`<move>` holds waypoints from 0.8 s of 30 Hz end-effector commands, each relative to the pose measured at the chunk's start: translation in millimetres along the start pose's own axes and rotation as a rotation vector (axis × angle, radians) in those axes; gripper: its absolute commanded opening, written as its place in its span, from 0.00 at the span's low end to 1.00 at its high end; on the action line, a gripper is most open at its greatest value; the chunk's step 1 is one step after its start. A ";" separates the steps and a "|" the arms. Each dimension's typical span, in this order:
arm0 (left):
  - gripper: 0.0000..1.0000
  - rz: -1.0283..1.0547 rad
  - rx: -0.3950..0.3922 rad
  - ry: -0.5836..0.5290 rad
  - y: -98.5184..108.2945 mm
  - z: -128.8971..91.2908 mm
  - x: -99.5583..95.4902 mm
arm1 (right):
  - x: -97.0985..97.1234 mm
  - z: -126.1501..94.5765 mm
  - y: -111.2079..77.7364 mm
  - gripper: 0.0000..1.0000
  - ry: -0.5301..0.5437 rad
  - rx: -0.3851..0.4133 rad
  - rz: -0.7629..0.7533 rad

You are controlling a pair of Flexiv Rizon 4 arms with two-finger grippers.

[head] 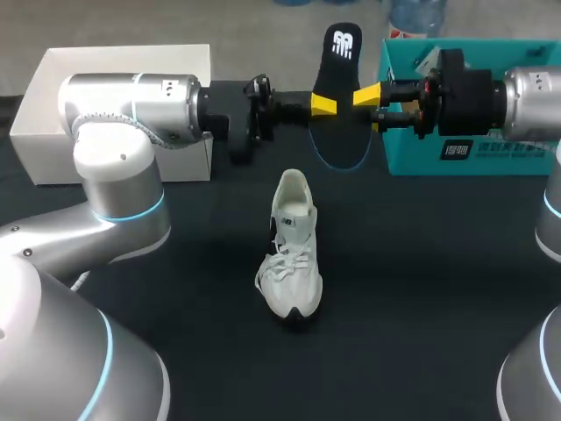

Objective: Take the shoe out of the shoebox, open the shoe tongue, remove and reinsert the insole, then place the shoe into the shoebox

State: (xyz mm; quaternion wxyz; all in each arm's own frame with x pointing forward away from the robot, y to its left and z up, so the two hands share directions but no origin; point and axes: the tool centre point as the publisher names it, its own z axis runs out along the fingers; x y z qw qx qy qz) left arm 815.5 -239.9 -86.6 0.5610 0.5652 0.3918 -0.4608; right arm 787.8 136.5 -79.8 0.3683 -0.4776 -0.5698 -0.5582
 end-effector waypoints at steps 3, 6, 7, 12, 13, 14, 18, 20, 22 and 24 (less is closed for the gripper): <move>0.00 0.000 -0.014 -0.006 -0.6 1.2 0.1 | -0.7 4.4 -1.1 0.38 0.001 0.015 0.007; 0.00 0.007 -0.017 -0.016 0.1 2.7 -3.3 | -1.2 8.0 -2.1 0.38 0.005 0.024 0.010; 0.00 0.008 -0.017 -0.018 0.2 3.1 -4.3 | -1.6 8.7 -2.4 0.38 0.006 0.026 0.011; 0.00 0.013 -0.015 -0.026 -0.4 4.4 -7.1 | -2.6 11.2 -2.6 0.35 0.008 0.031 0.014; 0.00 0.014 -0.016 -0.027 -0.4 4.6 -7.1 | -2.6 11.6 -2.6 0.33 0.009 0.031 0.014; 0.00 0.015 -0.017 -0.027 -0.2 4.7 -7.0 | -2.6 12.2 -2.6 0.32 0.011 0.033 0.014; 0.00 0.015 -0.022 -0.026 0.8 4.5 -6.6 | -2.8 12.9 -3.0 0.16 0.013 0.035 0.014; 0.00 0.015 -0.022 -0.029 0.6 4.8 -7.6 | -3.1 13.5 -3.3 0.00 0.014 0.037 0.015; 0.00 0.016 -0.021 -0.032 0.6 4.9 -8.3 | -3.3 13.8 -3.5 0.00 0.015 0.040 0.015; 0.00 0.016 -0.019 -0.034 0.6 4.7 -8.5 | -3.8 13.8 -4.2 0.00 0.016 0.038 0.014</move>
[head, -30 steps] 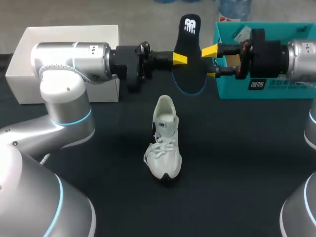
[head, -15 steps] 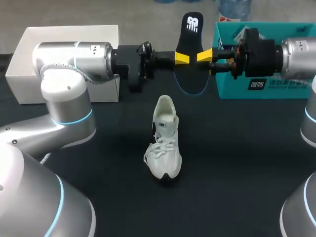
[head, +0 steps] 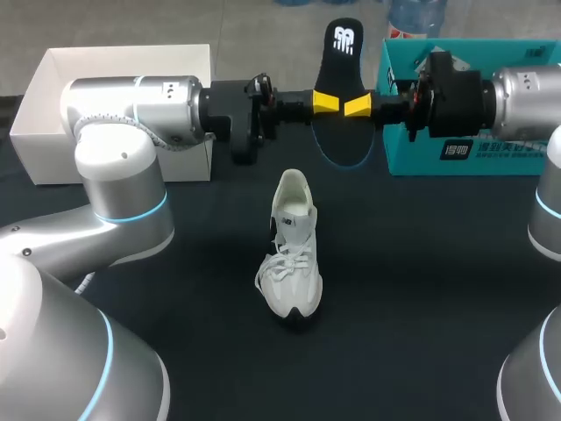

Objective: Take the shoe out of the shoebox, open the shoe tongue, remove and reinsert the insole, then place the shoe into the shoebox

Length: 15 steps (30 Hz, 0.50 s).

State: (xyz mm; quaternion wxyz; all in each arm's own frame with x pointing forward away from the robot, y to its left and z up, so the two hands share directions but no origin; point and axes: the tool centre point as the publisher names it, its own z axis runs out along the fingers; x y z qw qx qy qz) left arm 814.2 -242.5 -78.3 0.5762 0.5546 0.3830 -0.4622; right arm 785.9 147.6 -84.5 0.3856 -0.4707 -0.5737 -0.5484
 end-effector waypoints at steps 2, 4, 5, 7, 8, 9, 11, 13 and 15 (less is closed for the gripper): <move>0.12 0.000 0.011 -0.002 -0.5 -0.3 -1.0 | -1.6 2.2 -1.3 0.00 0.002 -0.005 -0.001; 0.93 0.002 0.021 0.006 0.7 -3.5 -1.3 | -2.2 1.7 -2.8 0.00 0.000 -0.008 -0.001; 1.00 -0.002 0.028 0.011 1.9 -5.6 -1.1 | -2.5 1.3 -3.5 0.00 -0.001 -0.010 0.000; 1.00 -0.002 0.038 0.022 5.4 -11.1 -0.5 | -3.2 -0.1 -4.5 0.00 -0.005 -0.016 0.000; 1.00 0.004 0.045 0.033 6.6 -14.1 0.3 | -3.4 -0.8 -4.8 0.00 -0.008 -0.021 -0.001; 1.00 0.006 0.045 0.043 8.4 -17.3 1.1 | -3.4 -1.6 -5.0 0.00 -0.010 -0.023 -0.002; 1.00 -0.019 0.067 0.059 11.2 -24.0 2.8 | -3.7 -3.3 -5.1 0.00 -0.016 -0.029 -0.003; 1.00 -0.009 0.084 0.080 14.1 -30.5 4.6 | -5.0 -5.1 -4.7 0.00 -0.019 -0.034 -0.004; 1.00 -0.018 0.110 0.085 16.3 -37.3 6.5 | -5.7 -6.0 -3.9 0.00 -0.027 -0.040 -0.004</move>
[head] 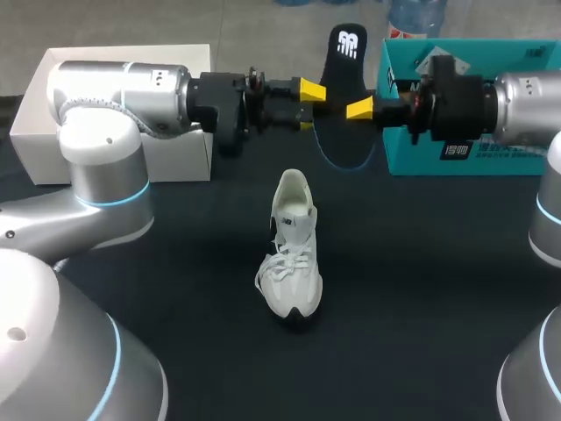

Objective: Take the shoe out of the shoebox, open the shoe tongue, remove and reinsert the insole, then place the shoe into the shoebox

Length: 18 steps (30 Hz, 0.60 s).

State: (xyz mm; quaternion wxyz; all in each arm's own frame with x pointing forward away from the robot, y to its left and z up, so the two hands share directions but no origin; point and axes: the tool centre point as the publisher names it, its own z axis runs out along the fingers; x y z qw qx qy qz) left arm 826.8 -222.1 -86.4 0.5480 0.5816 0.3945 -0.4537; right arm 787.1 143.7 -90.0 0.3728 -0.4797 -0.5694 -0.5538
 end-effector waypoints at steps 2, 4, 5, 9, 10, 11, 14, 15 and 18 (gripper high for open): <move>1.00 -0.008 0.099 0.041 8.9 -23.3 1.7 | 0.5 -3.7 -1.8 0.00 -0.013 -0.012 -0.003; 1.00 0.001 0.130 0.063 11.8 -30.9 4.8 | 1.3 -4.0 0.3 0.00 -0.017 -0.013 -0.008; 1.00 0.007 0.145 0.072 12.7 -34.4 6.2 | 1.7 -4.0 1.3 0.00 -0.020 -0.012 -0.010; 1.00 0.017 0.204 0.097 19.1 -50.6 10.1 | 3.4 -4.4 5.9 0.00 -0.035 -0.015 -0.024; 1.00 0.018 0.208 0.103 20.9 -54.4 10.6 | 3.8 -4.8 7.0 0.00 -0.041 -0.019 -0.028; 1.00 0.021 0.205 0.109 23.1 -58.2 11.2 | 4.0 -5.4 8.0 0.00 -0.043 -0.020 -0.029; 1.00 0.040 0.225 0.136 26.3 -70.6 13.4 | 4.8 -8.8 11.2 0.00 -0.054 -0.036 -0.040; 1.00 0.039 0.226 0.138 27.4 -74.4 14.1 | 5.5 -10.0 12.2 0.00 -0.060 -0.045 -0.048; 1.00 0.043 0.243 0.163 29.8 -85.5 16.4 | 8.9 -12.9 15.6 0.00 -0.070 -0.065 -0.069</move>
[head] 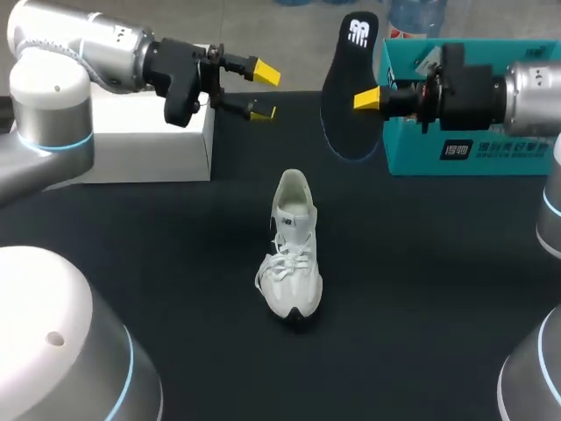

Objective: Take the shoe out of the shoebox, open the shoe tongue, remove and reinsert the insole, then place the shoe into the shoebox

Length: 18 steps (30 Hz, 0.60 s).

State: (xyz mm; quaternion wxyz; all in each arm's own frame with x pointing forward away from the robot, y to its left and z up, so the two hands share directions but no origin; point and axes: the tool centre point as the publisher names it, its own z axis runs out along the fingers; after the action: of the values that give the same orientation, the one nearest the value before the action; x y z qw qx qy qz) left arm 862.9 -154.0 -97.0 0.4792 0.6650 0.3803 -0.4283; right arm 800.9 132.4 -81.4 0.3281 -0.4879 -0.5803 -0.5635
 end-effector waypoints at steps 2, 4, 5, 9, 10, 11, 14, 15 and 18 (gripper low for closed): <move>1.00 0.001 0.088 0.030 1.9 -21.2 3.1 | 7.1 -3.6 2.9 0.00 -0.018 -0.022 -0.020; 1.00 0.003 0.088 0.048 2.9 -28.2 4.8 | 8.4 -3.0 6.7 0.00 -0.027 -0.026 -0.026; 1.00 0.006 0.086 0.053 3.6 -31.8 5.6 | 9.3 -2.2 8.8 0.00 -0.032 -0.027 -0.028; 1.00 0.008 0.077 0.077 7.6 -50.5 9.0 | 13.1 3.5 18.0 0.00 -0.046 -0.035 -0.057; 1.00 0.005 0.081 0.082 8.9 -56.2 10.2 | 13.3 4.9 20.5 0.00 -0.051 -0.037 -0.067; 1.00 0.005 0.081 0.088 10.5 -61.9 11.9 | 13.2 6.5 23.1 0.00 -0.056 -0.039 -0.078; 1.00 0.016 0.095 0.111 14.6 -79.7 15.9 | 13.0 10.1 30.4 0.00 -0.072 -0.046 -0.096; 1.00 0.018 0.108 0.110 15.5 -85.6 16.5 | 13.9 11.3 32.9 0.00 -0.078 -0.049 -0.101; 1.00 0.037 0.127 0.130 19.4 -102.8 20.5 | 19.2 14.6 39.6 0.00 -0.092 -0.057 -0.119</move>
State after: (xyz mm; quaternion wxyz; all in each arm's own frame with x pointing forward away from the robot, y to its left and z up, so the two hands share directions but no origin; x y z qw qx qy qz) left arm 898.8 -74.1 -95.6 0.4363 0.7117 0.3821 -0.3965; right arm 826.4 135.9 -58.3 0.2568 -0.4834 -0.6022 -0.5811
